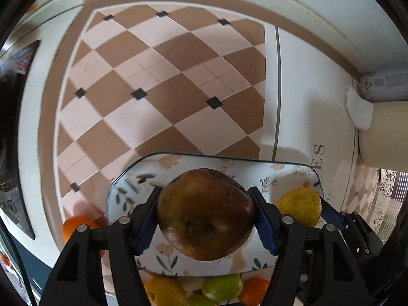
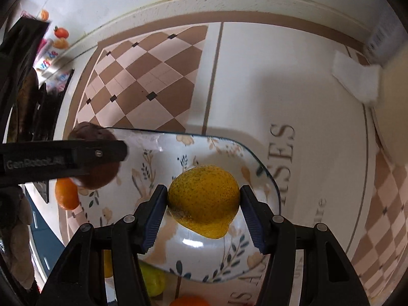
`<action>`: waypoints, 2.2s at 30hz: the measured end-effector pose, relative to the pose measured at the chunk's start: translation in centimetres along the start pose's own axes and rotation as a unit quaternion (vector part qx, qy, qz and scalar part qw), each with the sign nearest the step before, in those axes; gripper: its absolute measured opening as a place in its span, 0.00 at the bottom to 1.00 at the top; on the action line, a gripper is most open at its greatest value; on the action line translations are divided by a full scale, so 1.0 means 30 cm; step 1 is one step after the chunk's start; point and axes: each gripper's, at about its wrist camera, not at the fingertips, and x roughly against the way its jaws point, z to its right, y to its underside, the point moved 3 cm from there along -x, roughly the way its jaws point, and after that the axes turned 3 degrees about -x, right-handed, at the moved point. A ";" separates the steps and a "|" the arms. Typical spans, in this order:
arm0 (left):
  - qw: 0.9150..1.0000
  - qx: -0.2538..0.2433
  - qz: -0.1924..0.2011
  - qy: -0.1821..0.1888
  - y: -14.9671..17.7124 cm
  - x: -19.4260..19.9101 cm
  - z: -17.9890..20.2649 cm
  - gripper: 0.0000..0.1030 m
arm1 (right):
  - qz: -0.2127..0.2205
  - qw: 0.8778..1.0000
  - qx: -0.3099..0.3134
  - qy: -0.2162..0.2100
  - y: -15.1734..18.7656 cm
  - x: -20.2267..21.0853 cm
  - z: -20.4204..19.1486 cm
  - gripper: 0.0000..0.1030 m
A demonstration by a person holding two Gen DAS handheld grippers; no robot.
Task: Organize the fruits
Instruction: 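Place the brown pear on the plate with the left gripper while the right places the lemon, then grasp the yellow lemon with the left gripper while the right grasps an orange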
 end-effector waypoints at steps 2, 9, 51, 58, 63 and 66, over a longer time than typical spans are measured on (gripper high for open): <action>1.000 0.008 -0.016 0.013 -0.009 -0.026 -0.003 0.62 | -0.008 1.000 0.009 0.003 -0.017 -0.022 -0.011 0.59; 0.997 0.024 -0.055 0.045 -0.015 -0.089 -0.021 0.62 | -0.026 0.999 0.022 0.003 -0.047 -0.050 -0.018 0.60; 0.980 -0.079 0.168 -0.067 0.523 0.406 -0.062 0.83 | 0.059 0.992 -0.089 0.072 0.395 0.420 -0.085 0.87; 0.977 -0.092 0.186 -0.054 0.642 0.480 -0.079 0.83 | 0.090 0.990 -0.079 0.073 0.480 0.531 -0.156 0.87; 0.974 -0.090 0.203 -0.051 0.693 0.535 -0.106 0.83 | 0.106 0.990 -0.074 0.060 0.534 0.607 -0.209 0.87; 0.973 -0.083 0.211 -0.044 0.709 0.564 -0.130 0.83 | 0.112 0.990 -0.075 0.048 0.554 0.639 -0.231 0.87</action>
